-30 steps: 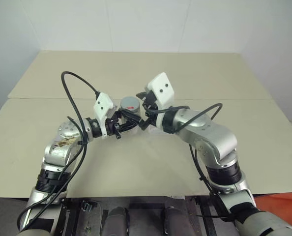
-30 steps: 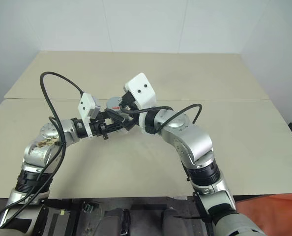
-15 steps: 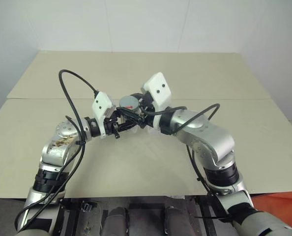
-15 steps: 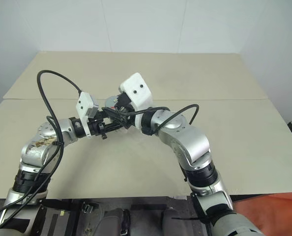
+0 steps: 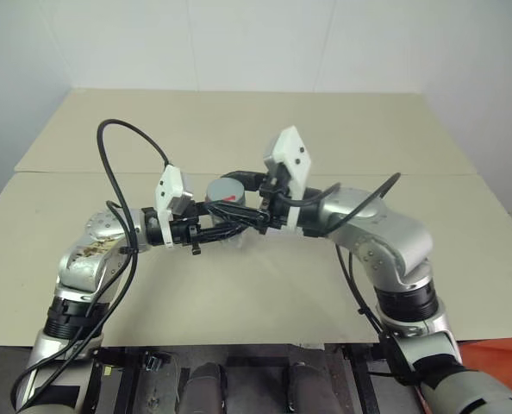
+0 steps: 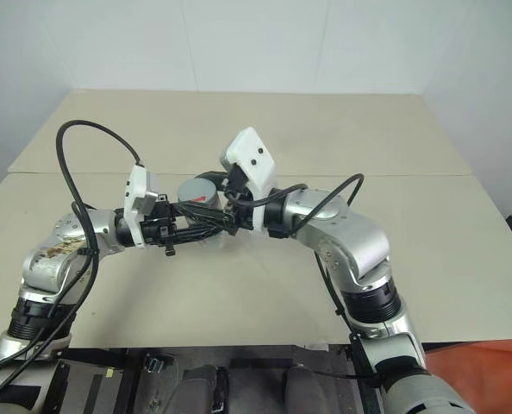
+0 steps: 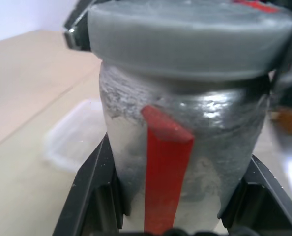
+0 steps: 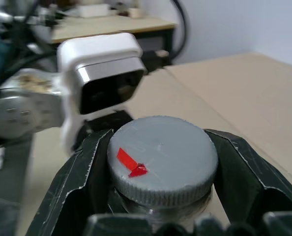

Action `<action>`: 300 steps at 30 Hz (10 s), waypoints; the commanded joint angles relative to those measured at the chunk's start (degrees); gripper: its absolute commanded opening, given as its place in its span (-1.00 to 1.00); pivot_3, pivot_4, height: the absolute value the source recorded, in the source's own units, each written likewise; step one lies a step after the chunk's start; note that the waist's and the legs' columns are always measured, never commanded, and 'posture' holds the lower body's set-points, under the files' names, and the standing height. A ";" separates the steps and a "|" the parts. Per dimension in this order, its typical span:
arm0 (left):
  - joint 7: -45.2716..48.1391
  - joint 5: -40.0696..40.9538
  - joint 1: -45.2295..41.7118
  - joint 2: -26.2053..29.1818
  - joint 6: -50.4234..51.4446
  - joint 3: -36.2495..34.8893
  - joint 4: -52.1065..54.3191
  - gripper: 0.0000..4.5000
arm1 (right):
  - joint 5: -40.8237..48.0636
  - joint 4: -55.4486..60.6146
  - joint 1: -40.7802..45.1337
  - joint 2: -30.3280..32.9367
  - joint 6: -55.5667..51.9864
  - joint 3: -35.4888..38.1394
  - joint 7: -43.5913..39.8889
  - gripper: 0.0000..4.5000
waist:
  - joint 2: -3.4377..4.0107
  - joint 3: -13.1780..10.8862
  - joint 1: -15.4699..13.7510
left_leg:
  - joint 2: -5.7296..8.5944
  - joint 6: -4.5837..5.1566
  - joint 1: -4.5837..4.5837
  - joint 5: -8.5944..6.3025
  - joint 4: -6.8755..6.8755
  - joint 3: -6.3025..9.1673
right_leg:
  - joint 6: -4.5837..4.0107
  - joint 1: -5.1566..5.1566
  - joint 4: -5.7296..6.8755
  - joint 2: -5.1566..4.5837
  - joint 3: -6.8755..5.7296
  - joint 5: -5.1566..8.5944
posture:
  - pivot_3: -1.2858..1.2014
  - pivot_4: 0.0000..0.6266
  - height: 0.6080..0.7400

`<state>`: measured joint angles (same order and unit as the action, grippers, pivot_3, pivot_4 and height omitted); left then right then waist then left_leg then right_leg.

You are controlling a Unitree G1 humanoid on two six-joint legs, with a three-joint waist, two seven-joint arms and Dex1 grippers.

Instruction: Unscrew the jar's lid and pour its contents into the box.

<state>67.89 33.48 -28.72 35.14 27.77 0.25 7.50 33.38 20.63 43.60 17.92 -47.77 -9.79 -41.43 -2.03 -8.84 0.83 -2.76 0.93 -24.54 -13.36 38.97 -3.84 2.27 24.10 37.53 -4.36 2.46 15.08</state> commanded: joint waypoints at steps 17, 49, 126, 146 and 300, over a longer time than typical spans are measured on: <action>18.05 3.86 -6.91 4.51 -1.71 1.80 -2.83 -0.12 | 10.11 -8.00 2.81 7.69 4.61 2.94 -23.36 0.25 | 0.00 0.00 -0.04 | -0.01 0.00 0.01 0.00 0.00 0.02 | 0.00 0.01 0.01 0.03 0.02 0.00 | 0.03 -0.52 1.00; 1.43 -3.21 -3.70 0.21 -4.13 0.65 -5.28 -0.12 | -3.21 5.60 -0.51 1.35 2.40 -0.54 12.17 0.98 | 0.00 0.00 -0.16 | 0.01 0.00 -0.04 0.00 0.01 0.02 | 0.00 0.04 0.05 0.00 0.02 0.00 | 0.03 -0.52 1.00; 3.00 -2.28 -1.73 2.40 -2.66 -0.54 -3.98 -0.12 | -4.25 5.55 -1.78 8.73 -1.30 4.69 10.89 0.98 | 0.00 0.00 -0.06 | 0.00 0.01 -0.07 0.01 0.02 0.02 | 0.00 0.05 0.02 0.01 0.01 0.00 | 0.03 -0.52 1.00; 1.78 -5.76 -5.02 -2.57 -8.21 0.93 -8.67 -0.12 | -0.91 5.22 0.77 2.96 -0.75 0.98 8.33 0.98 | 0.00 0.00 -0.02 | 0.00 0.01 -0.06 0.01 0.04 0.06 | 0.00 0.04 0.06 0.03 0.01 0.00 | 0.03 -0.52 1.00; 15.15 -3.53 -2.17 1.34 -5.94 4.42 -8.48 -0.12 | 8.93 -0.20 4.96 4.64 -0.17 6.79 -3.80 0.21 | 0.00 0.00 -0.03 | 0.00 0.01 -0.07 0.01 0.04 -0.02 | 0.00 0.05 0.06 0.02 -0.02 0.00 | 0.03 -0.52 1.00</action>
<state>81.67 29.27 -30.08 36.03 22.14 4.56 -2.06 41.33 19.18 47.42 22.03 -50.16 -4.47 -43.90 -2.03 -8.84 0.80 -2.76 0.93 -24.60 -13.35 39.01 -3.86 2.27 24.14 37.58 -4.34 2.45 15.09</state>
